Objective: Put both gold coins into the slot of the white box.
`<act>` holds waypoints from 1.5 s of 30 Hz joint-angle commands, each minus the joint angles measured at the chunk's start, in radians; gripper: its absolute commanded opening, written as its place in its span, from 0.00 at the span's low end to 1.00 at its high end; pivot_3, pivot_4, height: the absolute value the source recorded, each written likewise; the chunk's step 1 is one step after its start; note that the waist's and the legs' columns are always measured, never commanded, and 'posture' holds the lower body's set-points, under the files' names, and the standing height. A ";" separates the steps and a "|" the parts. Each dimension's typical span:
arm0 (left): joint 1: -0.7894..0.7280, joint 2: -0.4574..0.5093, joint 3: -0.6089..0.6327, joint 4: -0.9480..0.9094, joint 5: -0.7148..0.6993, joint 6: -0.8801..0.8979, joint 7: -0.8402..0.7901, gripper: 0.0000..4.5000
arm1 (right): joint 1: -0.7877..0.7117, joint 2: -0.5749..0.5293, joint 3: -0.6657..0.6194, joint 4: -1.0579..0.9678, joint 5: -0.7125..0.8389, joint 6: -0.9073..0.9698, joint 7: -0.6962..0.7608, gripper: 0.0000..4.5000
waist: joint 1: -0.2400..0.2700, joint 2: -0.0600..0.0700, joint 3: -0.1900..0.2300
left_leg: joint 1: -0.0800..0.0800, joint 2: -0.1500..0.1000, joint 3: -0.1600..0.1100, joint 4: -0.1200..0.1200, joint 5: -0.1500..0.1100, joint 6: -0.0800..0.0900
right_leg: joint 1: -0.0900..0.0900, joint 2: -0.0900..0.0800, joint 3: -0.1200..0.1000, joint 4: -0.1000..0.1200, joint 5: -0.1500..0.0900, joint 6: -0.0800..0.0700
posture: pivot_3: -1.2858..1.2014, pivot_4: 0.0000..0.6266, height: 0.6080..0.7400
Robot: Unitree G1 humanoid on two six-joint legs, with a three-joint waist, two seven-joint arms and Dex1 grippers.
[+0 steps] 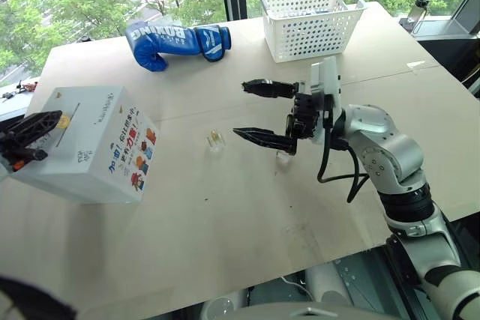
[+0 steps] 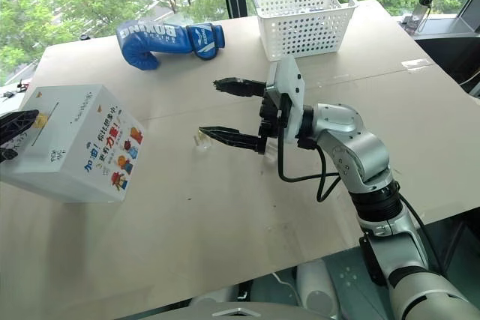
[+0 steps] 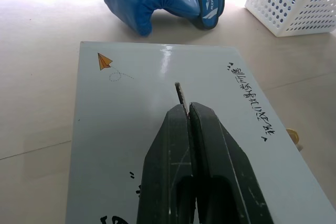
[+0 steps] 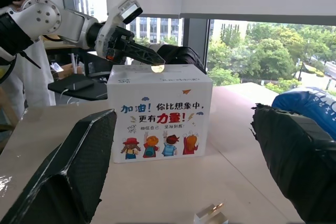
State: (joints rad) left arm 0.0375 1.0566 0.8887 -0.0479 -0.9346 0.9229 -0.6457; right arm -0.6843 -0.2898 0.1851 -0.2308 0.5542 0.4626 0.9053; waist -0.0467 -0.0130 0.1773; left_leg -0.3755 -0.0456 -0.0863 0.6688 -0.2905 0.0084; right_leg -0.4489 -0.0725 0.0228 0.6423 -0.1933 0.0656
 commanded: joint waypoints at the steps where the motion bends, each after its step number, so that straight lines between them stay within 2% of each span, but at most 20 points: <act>1: 0.011 -0.014 -0.013 0.001 0.043 0.043 0.050 0.00 | 0.002 0.005 -0.002 -0.051 0.008 -0.006 -0.004 0.99 | 0.001 0.000 0.000 | 0.000 0.000 0.000 0.000 0.000 0.000 | 0.000 0.000 0.000 0.000 0.000 0.000 | 0.52 0.24 0.85; 13: 0.057 -0.076 0.006 -0.243 0.053 0.140 0.225 0.00 | 0.007 0.010 -0.004 -0.056 0.010 -0.006 -0.011 0.99 | 0.001 0.002 -0.001 | 0.000 0.000 0.001 0.000 0.000 0.000 | 0.000 0.000 0.001 0.000 0.000 0.000 | 0.52 0.24 0.85; 22: 0.044 -0.113 0.014 -0.313 0.048 0.178 0.290 0.00 | -0.005 0.014 -0.002 -0.043 0.010 -0.006 0.003 0.99 | 0.002 0.002 -0.001 | 0.000 0.000 0.001 0.000 0.000 0.000 | 0.000 0.000 0.001 0.000 0.000 0.000 | 0.52 0.24 0.85; 25: 0.040 -0.124 0.018 -0.335 0.034 0.176 0.285 0.19 | -0.005 0.015 -0.002 -0.044 0.010 -0.003 0.003 1.00 | 0.003 0.002 -0.001 | 0.000 0.000 0.001 0.000 0.000 0.000 | 0.000 0.000 0.001 0.000 0.000 0.000 | 0.52 0.24 0.85; 32: 0.014 -0.138 0.016 -0.421 0.108 -0.034 0.213 0.89 | -0.001 0.011 0.027 -0.033 -0.050 -0.024 -0.009 1.00 | 0.004 0.001 -0.002 | 0.000 0.000 0.000 0.001 0.000 0.000 | 0.000 0.000 0.000 0.000 0.000 0.000 | 0.52 0.24 0.85; 35: -0.011 -0.158 0.051 -0.476 0.035 -0.061 0.165 0.89 | -0.001 0.033 0.067 -0.006 -0.125 -0.043 -0.058 1.00 | 0.006 -0.003 -0.003 | -0.002 0.000 -0.001 0.001 0.000 0.000 | 0.000 0.000 -0.001 -0.001 0.000 0.000 | 0.52 0.24 0.85; 39: -0.049 -0.182 0.093 -0.575 -0.227 -0.043 0.137 0.89 | 0.013 0.111 0.134 0.083 -0.225 -0.056 -0.151 1.00 | 0.004 -0.004 -0.003 | -0.003 0.000 -0.001 0.002 0.000 0.000 | 0.000 -0.001 -0.001 -0.001 0.000 0.000 | 0.52 0.24 0.85; 41: 0.028 -0.178 0.100 -0.650 -0.314 -0.023 0.078 0.89 | 0.003 0.170 0.158 0.162 -0.272 -0.054 -0.213 1.00 | 0.000 -0.004 -0.003 | -0.002 0.000 -0.001 0.002 0.000 0.000 | 0.000 -0.001 0.000 -0.001 0.000 0.000 | 0.52 0.24 0.85; 45: 0.253 -0.187 0.101 -0.799 -0.283 -0.006 0.039 0.89 | -0.048 0.291 0.194 0.363 -0.376 -0.037 -0.343 1.00 | -0.010 -0.004 -0.003 | -0.002 0.000 0.001 0.001 0.000 0.000 | -0.002 0.000 0.002 -0.001 0.000 0.000 | 0.52 0.24 0.85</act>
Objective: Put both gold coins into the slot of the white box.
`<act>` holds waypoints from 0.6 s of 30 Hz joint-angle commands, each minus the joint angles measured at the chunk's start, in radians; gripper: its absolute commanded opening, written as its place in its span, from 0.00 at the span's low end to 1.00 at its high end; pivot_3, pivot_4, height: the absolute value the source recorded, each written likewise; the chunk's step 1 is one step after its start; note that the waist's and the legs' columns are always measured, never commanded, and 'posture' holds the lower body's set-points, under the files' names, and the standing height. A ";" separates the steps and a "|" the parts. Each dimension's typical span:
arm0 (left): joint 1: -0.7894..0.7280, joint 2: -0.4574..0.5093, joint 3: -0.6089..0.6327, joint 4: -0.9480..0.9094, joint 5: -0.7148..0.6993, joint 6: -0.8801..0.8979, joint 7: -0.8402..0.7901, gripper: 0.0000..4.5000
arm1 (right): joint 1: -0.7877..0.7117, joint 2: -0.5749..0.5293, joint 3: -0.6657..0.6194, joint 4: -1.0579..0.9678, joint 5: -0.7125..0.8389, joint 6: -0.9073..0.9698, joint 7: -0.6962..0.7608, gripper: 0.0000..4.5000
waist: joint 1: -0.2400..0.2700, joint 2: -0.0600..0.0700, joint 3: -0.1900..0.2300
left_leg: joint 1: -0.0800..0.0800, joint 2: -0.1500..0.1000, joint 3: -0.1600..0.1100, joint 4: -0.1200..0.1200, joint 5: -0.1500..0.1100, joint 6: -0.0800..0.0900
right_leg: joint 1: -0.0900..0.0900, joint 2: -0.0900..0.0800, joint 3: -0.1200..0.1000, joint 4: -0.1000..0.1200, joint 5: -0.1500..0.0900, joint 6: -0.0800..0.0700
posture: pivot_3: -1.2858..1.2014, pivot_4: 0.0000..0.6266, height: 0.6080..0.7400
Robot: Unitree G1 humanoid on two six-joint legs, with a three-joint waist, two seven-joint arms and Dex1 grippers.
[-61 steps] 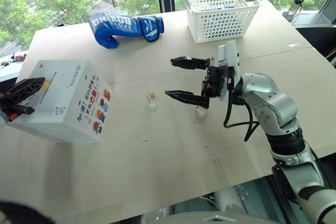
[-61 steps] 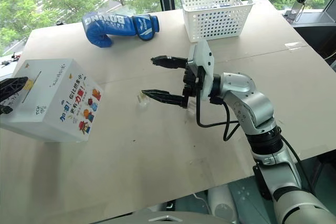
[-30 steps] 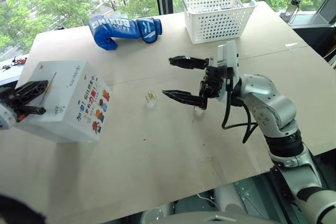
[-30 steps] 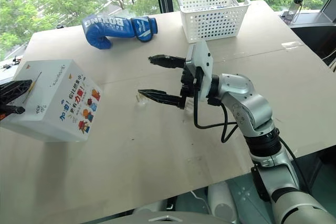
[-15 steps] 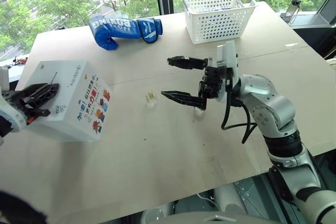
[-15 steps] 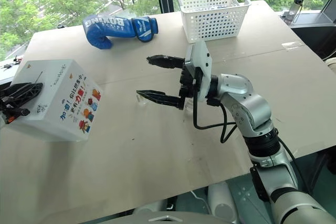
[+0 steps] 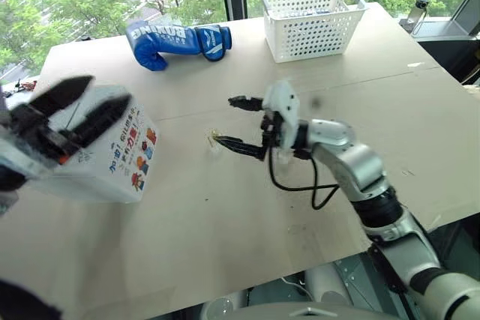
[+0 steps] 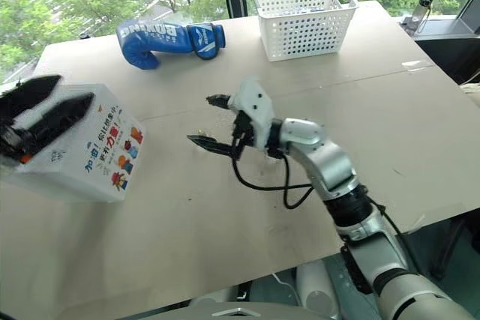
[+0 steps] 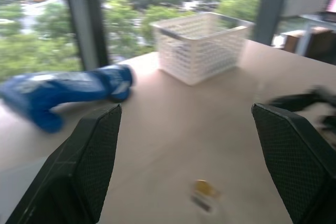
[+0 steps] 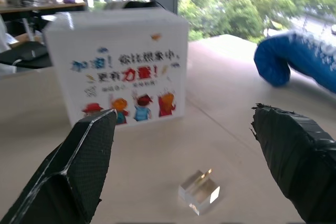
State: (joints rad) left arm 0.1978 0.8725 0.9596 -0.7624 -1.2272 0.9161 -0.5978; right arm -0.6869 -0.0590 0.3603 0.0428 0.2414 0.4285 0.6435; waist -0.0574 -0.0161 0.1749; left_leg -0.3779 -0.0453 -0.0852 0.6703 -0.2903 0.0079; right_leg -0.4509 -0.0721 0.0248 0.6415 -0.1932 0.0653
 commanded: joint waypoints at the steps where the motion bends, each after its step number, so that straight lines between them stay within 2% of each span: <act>1: 0.131 -0.012 0.020 -0.107 0.054 -0.006 0.007 0.89 | -0.051 0.085 0.018 0.126 -0.073 -0.005 -0.099 1.00 | 0.001 -0.001 0.000 | -0.001 0.000 -0.001 0.000 0.000 0.000 | -0.001 0.001 -0.001 0.000 0.000 0.000 | 0.52 0.24 0.85; 5: 0.232 -0.055 -0.050 -0.169 0.205 -0.058 0.070 0.89 | -0.061 0.162 0.012 0.250 -0.107 -0.053 -0.132 1.00 | 0.002 0.000 0.000 | -0.001 0.000 -0.001 0.000 0.000 -0.001 | 0.000 0.001 -0.001 0.000 0.000 -0.001 | 0.52 0.24 0.85; 9: 0.273 -0.149 -0.121 -0.195 0.325 -0.135 0.127 0.89 | -0.071 0.218 -0.004 0.351 -0.137 -0.095 -0.173 1.00 | 0.007 -0.001 0.000 | 0.000 -0.001 -0.001 0.000 0.000 -0.001 | 0.001 0.001 -0.002 0.000 0.001 -0.001 | 0.52 0.24 0.85; 13: 0.316 -0.268 -0.194 -0.206 0.400 -0.224 0.148 0.89 | -0.085 0.247 -0.011 0.426 -0.154 -0.136 -0.193 1.00 | 0.013 -0.001 0.000 | 0.000 -0.001 -0.002 0.001 0.000 -0.001 | 0.001 0.001 -0.003 -0.001 0.001 -0.001 | 0.52 0.24 0.85; 18: 0.357 -0.333 -0.246 -0.203 0.451 -0.292 0.146 0.89 | -0.111 0.273 -0.022 0.504 -0.161 -0.193 -0.199 1.00 | 0.013 -0.001 -0.001 | 0.000 -0.001 -0.002 0.000 0.000 -0.001 | 0.002 0.001 -0.002 0.000 0.001 -0.001 | 0.52 0.24 0.85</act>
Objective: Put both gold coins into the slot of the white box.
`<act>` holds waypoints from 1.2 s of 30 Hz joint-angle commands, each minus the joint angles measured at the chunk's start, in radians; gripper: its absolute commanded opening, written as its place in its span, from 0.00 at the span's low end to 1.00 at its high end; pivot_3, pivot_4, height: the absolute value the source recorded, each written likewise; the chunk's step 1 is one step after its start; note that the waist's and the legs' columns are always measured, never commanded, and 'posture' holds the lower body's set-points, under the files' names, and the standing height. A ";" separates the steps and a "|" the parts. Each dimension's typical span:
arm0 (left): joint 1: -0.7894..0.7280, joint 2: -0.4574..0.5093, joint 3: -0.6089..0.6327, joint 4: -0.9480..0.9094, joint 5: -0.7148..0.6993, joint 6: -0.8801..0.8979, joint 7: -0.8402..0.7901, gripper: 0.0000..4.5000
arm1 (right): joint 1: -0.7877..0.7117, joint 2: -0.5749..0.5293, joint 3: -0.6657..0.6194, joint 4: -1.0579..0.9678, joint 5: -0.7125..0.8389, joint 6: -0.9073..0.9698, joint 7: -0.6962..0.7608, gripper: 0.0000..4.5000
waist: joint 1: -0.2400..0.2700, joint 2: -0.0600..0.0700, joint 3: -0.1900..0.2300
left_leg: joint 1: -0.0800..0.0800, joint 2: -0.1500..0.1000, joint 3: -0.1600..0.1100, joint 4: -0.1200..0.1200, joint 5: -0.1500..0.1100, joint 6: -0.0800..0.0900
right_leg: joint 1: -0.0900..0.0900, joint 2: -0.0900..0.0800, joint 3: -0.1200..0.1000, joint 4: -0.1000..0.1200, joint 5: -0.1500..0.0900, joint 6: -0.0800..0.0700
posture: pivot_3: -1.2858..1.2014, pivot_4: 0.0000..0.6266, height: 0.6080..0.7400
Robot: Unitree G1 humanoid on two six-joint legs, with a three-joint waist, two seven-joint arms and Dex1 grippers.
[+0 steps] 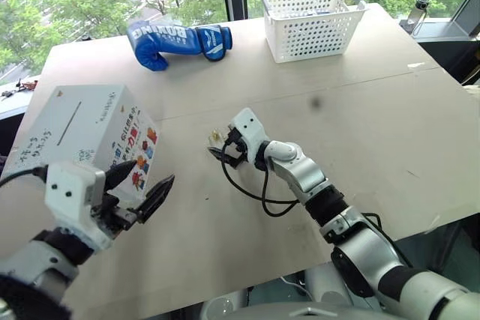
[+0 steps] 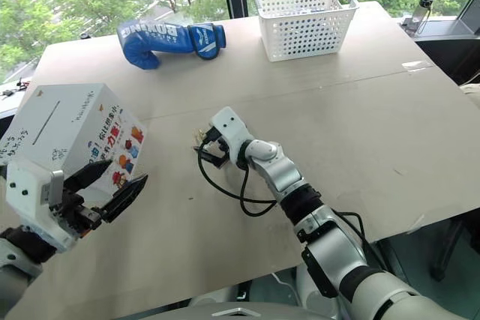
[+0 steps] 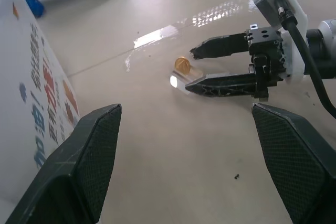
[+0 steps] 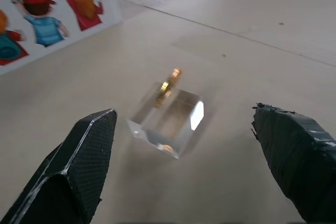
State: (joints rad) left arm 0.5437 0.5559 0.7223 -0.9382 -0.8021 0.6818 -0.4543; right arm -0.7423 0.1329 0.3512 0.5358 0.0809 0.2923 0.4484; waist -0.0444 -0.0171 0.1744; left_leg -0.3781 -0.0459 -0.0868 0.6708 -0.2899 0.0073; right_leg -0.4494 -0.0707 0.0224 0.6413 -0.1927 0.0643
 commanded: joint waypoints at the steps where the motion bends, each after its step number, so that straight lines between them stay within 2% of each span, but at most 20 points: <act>1: 0.015 -0.022 -0.014 -0.024 0.030 -0.068 0.002 0.89 | -0.060 0.085 -0.014 0.024 -0.002 -0.070 -0.005 1.00 | 0.000 0.000 0.000 | 0.000 0.000 0.000 0.000 0.000 0.000 | 0.000 0.000 0.000 0.000 0.000 0.000 | 0.52 0.24 0.85; 3: 0.021 -0.031 -0.019 -0.017 0.037 -0.084 0.001 0.92 | -0.069 0.090 -0.016 0.048 -0.005 -0.096 -0.009 0.88 | 0.000 0.000 0.000 | 0.000 0.000 0.000 0.000 0.000 0.000 | 0.000 0.000 0.000 0.000 0.000 0.000 | 0.52 0.24 0.85; 6: 0.038 -0.047 -0.026 -0.006 0.050 -0.108 -0.008 0.92 | -0.072 0.095 -0.010 0.062 -0.005 -0.149 0.007 0.62 | -0.001 0.000 0.000 | 0.000 0.000 0.000 0.000 0.000 0.000 | 0.000 0.000 0.000 0.000 0.000 0.000 | 0.52 0.24 0.85; 13: 0.048 -0.064 -0.046 0.005 0.060 -0.143 -0.007 0.92 | -0.076 0.095 0.022 0.084 -0.032 -0.266 0.049 0.62 | 0.000 0.000 0.000 | 0.000 0.000 0.000 0.000 0.000 0.000 | 0.001 0.000 0.000 0.000 0.000 0.000 | 0.52 0.24 0.85; 28: 0.056 -0.079 -0.068 0.022 0.086 -0.188 0.003 0.92 | -0.146 0.138 -0.020 0.231 -0.023 -0.344 0.028 0.62 | -0.001 0.000 0.000 | 0.000 0.000 0.000 0.001 0.000 0.000 | 0.001 0.000 0.000 0.000 0.000 0.000 | 0.52 0.24 0.85; 31: 0.061 -0.083 -0.070 0.021 0.090 -0.195 0.005 0.92 | -0.148 0.140 -0.017 0.244 -0.028 -0.365 0.033 0.45 | -0.001 0.000 0.000 | 0.000 0.000 0.000 0.000 0.000 0.000 | 0.001 0.000 0.000 0.000 0.000 0.000 | 0.52 0.24 0.85; 33: 0.062 -0.086 -0.071 0.021 0.092 -0.198 0.004 0.92 | -0.150 0.142 -0.016 0.250 -0.030 -0.377 0.036 0.25 | -0.001 0.000 0.000 | 0.000 0.000 0.000 0.001 0.000 0.000 | 0.001 0.000 0.000 0.000 0.000 0.000 | 0.52 0.24 0.85; 34: 0.061 -0.088 -0.071 0.022 0.093 -0.200 0.004 0.92 | -0.150 0.144 -0.014 0.252 -0.030 -0.384 0.040 0.22 | -0.001 0.000 0.000 | 0.000 0.000 0.000 0.001 0.000 0.000 | 0.001 0.000 0.000 0.000 0.000 0.000 | 0.52 0.24 0.85; 36: 0.059 -0.090 -0.070 0.026 0.095 -0.203 0.003 0.92 | -0.153 0.146 -0.009 0.255 -0.030 -0.396 0.052 0.22 | -0.001 0.000 0.000 | 0.000 0.000 0.000 0.001 0.000 0.000 | 0.001 0.000 0.000 0.000 0.000 0.000 | 0.52 0.24 0.85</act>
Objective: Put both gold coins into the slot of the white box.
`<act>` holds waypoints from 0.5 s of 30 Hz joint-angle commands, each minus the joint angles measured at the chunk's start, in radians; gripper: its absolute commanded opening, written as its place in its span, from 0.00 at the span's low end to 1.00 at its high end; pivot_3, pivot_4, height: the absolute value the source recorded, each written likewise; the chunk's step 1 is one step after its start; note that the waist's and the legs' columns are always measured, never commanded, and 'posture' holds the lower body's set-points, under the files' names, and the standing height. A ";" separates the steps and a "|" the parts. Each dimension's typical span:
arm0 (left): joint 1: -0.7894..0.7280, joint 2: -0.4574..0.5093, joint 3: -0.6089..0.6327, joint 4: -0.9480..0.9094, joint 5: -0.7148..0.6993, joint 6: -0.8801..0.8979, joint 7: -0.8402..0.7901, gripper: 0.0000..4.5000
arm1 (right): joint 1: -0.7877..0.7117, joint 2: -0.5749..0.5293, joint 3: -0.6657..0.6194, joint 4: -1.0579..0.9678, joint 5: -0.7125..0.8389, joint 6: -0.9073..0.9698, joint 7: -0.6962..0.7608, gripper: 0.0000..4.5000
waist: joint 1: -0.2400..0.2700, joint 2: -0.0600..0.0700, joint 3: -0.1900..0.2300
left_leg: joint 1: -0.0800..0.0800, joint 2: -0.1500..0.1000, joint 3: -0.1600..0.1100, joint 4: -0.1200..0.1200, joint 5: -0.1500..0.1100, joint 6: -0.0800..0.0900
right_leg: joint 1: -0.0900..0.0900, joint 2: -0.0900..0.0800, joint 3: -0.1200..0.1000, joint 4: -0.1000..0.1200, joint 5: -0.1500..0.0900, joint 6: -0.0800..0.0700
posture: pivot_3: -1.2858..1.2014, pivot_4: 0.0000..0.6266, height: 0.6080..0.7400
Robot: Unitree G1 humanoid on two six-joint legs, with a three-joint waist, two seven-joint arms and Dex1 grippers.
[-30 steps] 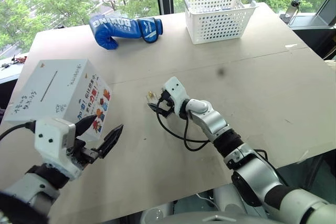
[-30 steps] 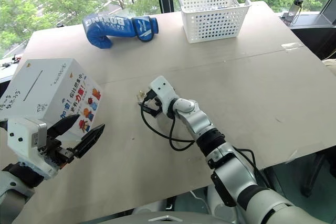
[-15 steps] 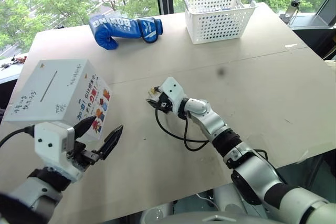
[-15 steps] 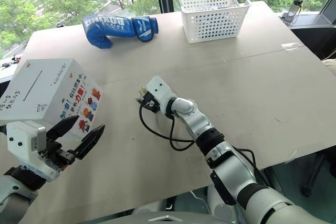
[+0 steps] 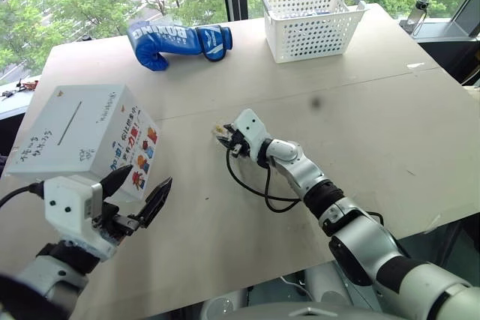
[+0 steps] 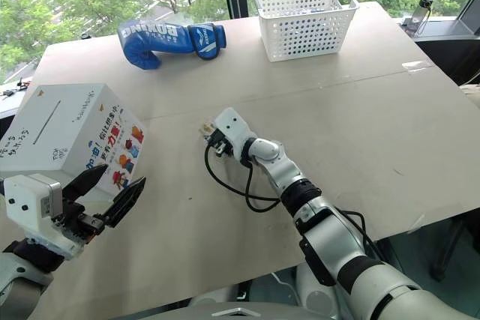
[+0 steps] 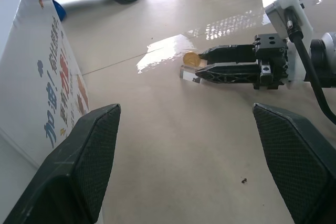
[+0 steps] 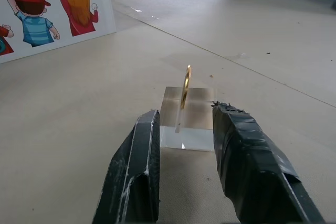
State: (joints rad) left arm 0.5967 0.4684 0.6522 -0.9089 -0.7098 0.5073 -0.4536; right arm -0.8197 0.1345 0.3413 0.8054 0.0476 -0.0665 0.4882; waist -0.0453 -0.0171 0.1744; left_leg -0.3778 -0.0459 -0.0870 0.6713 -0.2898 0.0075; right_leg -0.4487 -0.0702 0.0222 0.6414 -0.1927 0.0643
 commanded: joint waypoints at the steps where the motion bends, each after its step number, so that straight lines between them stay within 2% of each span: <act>1: 0.006 -0.003 0.000 -0.002 0.005 -0.029 0.002 0.92 | -0.076 0.145 0.003 -0.014 0.001 -0.042 0.016 0.22 | 0.000 0.000 0.000 | 0.000 0.000 0.000 0.000 0.000 0.000 | 0.000 0.000 0.000 0.000 0.000 0.000 | 0.52 0.24 0.85; 9: 0.010 -0.008 -0.005 -0.001 0.007 -0.037 0.004 0.92 | -0.074 0.141 0.007 -0.020 -0.008 -0.042 0.012 0.22 | 0.000 0.000 0.000 | 0.000 0.000 0.000 0.000 0.000 0.000 | 0.000 0.000 0.000 0.000 0.000 0.000 | 0.52 0.24 0.85; 15: 0.011 -0.007 -0.010 0.003 0.011 -0.039 0.004 0.92 | -0.037 0.110 0.014 -0.127 0.008 0.038 0.045 0.22 | 0.000 0.000 0.000 | 0.000 0.000 0.000 0.000 0.000 0.000 | 0.000 0.000 0.000 0.000 0.000 0.000 | 0.52 0.24 0.85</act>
State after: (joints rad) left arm 0.5977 0.4624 0.6370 -0.9044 -0.7075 0.4918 -0.4527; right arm -0.8201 0.1344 0.3505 0.7651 0.0392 -0.0423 0.5171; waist -0.0456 -0.0170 0.1745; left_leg -0.3778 -0.0458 -0.0871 0.6713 -0.2898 0.0075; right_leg -0.4487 -0.0702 0.0221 0.6415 -0.1927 0.0643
